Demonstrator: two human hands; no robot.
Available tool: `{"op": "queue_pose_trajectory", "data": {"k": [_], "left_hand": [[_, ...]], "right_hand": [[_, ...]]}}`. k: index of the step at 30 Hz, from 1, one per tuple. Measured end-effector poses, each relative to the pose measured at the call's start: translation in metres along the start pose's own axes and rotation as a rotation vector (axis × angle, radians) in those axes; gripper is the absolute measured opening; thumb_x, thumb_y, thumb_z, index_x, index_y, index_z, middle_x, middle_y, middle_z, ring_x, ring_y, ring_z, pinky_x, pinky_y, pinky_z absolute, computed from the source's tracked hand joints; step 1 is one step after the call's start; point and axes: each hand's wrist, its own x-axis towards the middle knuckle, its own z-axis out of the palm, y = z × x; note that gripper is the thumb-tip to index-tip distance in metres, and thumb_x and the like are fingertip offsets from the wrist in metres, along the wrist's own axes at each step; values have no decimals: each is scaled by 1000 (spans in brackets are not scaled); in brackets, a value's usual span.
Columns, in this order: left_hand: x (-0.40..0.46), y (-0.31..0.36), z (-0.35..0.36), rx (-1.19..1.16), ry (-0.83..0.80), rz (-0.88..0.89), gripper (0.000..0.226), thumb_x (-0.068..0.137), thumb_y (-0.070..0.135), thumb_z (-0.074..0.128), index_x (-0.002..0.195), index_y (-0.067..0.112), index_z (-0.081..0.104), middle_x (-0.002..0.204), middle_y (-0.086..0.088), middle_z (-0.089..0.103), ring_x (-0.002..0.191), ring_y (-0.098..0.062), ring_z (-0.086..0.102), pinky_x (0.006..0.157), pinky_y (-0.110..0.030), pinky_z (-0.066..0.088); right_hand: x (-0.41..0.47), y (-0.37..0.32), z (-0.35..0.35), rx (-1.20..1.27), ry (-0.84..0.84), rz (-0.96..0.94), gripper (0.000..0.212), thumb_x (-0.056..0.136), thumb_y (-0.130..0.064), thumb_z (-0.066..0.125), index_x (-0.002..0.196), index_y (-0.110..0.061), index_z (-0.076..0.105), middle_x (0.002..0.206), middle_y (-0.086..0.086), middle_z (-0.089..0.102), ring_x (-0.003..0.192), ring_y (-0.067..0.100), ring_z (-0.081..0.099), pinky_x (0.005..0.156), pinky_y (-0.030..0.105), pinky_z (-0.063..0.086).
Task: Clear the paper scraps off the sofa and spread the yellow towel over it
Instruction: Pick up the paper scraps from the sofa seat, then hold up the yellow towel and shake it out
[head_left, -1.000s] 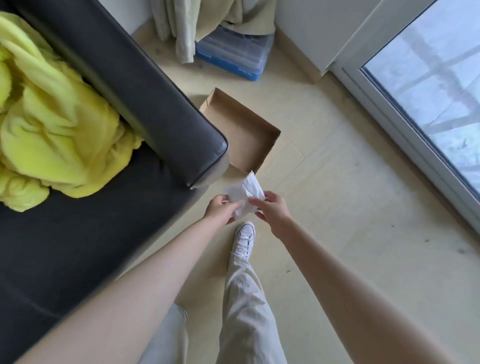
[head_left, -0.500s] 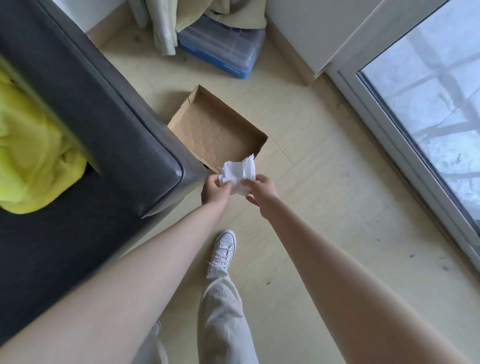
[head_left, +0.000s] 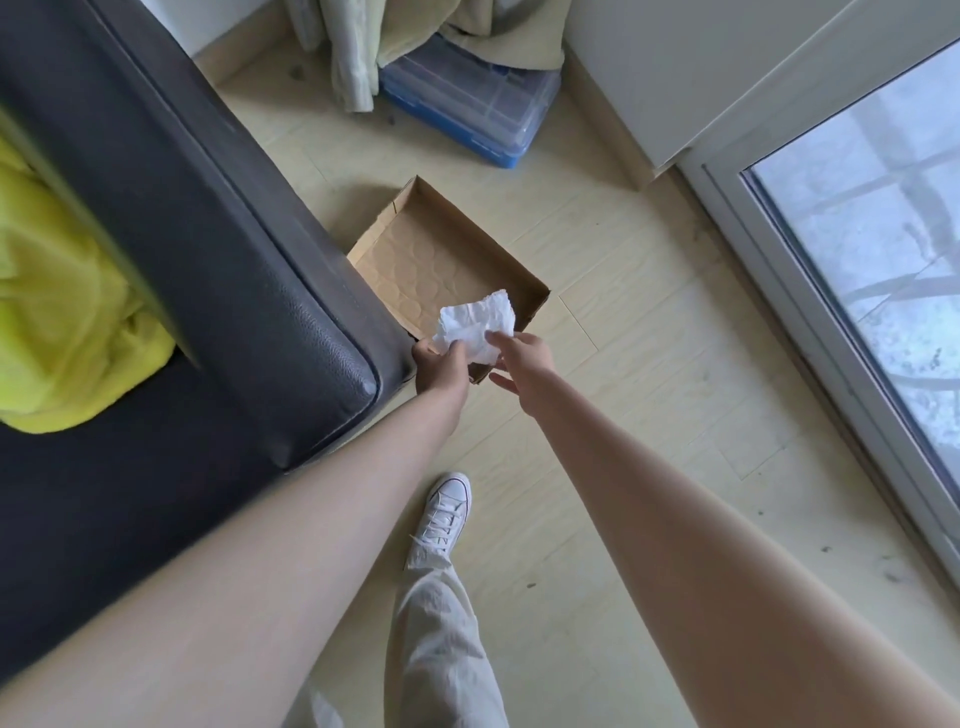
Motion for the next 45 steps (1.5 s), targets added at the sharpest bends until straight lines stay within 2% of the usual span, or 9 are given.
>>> {"op": "queue_pose_trajectory", "data": {"k": [4, 7, 11, 19, 23, 27, 31, 42, 45], "left_hand": [[1, -4, -1, -2, -50, -120, 49, 90, 29, 51, 132, 8, 40, 132, -18, 54, 118, -32, 54, 92, -37, 43], [4, -9, -2, -9, -62, -108, 42, 90, 25, 50, 126, 3, 47, 120, -14, 59, 104, -29, 56, 89, -33, 44], [3, -15, -5, 8, -79, -93, 12, 89, 18, 46, 95, 9, 51, 83, -2, 52, 84, -23, 49, 78, -30, 41], [-2, -27, -9, 4, -126, -55, 19, 86, 12, 42, 70, 23, 40, 87, -6, 43, 81, -17, 41, 74, -30, 32], [-7, -35, -18, -6, -108, -78, 14, 88, 15, 44, 76, 21, 48, 91, -5, 51, 84, -20, 48, 79, -31, 39], [-14, -46, -33, 11, -122, -88, 36, 87, 21, 49, 121, 11, 54, 118, -6, 61, 111, -25, 58, 101, -39, 45], [-28, -53, -60, 27, -140, -52, 18, 86, 18, 47, 100, 13, 57, 99, -5, 59, 93, -22, 56, 90, -31, 45], [-39, -105, -202, 117, -166, -15, 31, 84, 24, 48, 112, 15, 61, 117, -5, 64, 108, -25, 61, 96, -37, 48], [-46, -110, -257, 132, -175, 31, 11, 86, 20, 47, 85, 19, 59, 95, -3, 61, 92, -24, 60, 82, -29, 45]], "right_hand": [[2, 1, 3, -27, 24, 60, 36, 91, -23, 58, 116, 3, 57, 99, 9, 57, 102, 27, 63, 89, 38, 53], [1, 3, 4, -59, 51, 49, 40, 92, -17, 55, 118, 14, 54, 92, 14, 57, 112, 39, 59, 88, 44, 52], [1, 6, 6, -101, 40, 51, 23, 91, -14, 51, 95, 7, 60, 69, 2, 44, 84, 26, 54, 61, 28, 42], [-1, 15, 8, -121, 30, 21, 14, 91, -9, 45, 86, -4, 58, 67, 2, 48, 83, 21, 49, 60, 26, 38], [-11, 24, 12, -172, 17, 12, 15, 91, -11, 46, 77, -10, 53, 68, 2, 49, 80, 20, 53, 57, 25, 37], [-26, 40, 20, -250, 17, -13, 8, 90, -15, 49, 86, -11, 55, 69, 2, 51, 74, 20, 55, 57, 25, 37], [-48, 58, 33, -281, 27, -29, 10, 90, -13, 48, 83, -12, 54, 69, 2, 52, 69, 20, 55, 56, 24, 36], [-134, 118, 133, -374, 21, -52, 13, 88, -10, 46, 77, -13, 53, 81, 8, 57, 69, 19, 57, 66, 26, 39], [-160, 133, 177, -348, 13, -75, 12, 90, -12, 45, 87, -14, 57, 77, 3, 60, 71, 18, 58, 59, 24, 39]]}}
